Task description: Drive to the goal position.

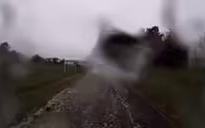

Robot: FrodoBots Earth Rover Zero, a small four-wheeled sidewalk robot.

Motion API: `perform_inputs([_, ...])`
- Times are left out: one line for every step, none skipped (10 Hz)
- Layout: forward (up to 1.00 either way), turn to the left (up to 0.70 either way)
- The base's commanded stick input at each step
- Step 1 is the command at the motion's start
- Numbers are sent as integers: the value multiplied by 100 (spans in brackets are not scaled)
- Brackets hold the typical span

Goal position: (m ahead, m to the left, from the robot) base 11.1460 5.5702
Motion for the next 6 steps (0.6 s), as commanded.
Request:
perform_inputs([70,-7])
perform_inputs([70,-15])
perform_inputs([70,-24])
perform_inputs([70,-22])
perform_inputs([70,-12])
perform_inputs([70,-2])
